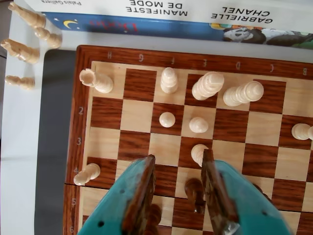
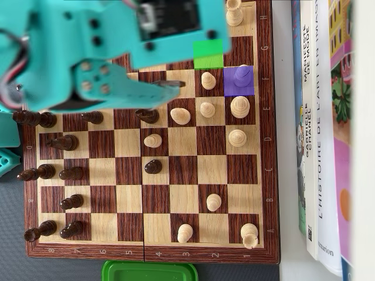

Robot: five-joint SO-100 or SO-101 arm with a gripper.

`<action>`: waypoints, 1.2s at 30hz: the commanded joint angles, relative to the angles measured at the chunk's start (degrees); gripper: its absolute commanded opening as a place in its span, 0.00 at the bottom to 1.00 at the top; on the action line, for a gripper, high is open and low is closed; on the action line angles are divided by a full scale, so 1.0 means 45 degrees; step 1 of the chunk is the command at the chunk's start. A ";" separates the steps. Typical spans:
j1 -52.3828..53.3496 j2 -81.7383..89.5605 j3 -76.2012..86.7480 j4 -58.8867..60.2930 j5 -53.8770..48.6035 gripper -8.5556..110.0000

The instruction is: Play chess

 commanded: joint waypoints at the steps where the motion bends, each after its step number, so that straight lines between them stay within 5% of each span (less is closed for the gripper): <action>1: -0.0020 -0.0488 -0.1445 0.0508 0.0117 0.20; 36: 0.0117 -0.6992 -0.7539 0.0957 0.0625 0.20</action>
